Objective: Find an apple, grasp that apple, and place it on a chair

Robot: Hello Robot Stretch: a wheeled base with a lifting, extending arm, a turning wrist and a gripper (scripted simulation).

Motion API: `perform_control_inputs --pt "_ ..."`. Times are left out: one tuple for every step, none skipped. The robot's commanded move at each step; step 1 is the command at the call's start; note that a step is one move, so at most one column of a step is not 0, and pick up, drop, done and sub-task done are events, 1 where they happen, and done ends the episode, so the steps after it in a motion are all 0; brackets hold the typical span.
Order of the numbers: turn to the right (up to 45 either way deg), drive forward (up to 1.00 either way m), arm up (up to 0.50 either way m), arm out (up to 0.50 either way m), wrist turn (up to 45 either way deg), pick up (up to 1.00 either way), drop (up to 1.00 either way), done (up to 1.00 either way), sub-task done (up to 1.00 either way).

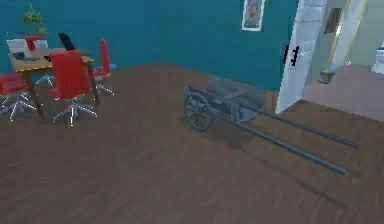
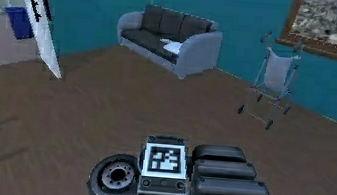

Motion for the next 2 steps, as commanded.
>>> perform_control_inputs --pt "-18.0 0.0 0.0 0.0 0.0 0.0 0.0 0.0 0.0" --pt "0.0 1.0 0.0 0.0 0.0 0.0 0.0 0.0 0.0"
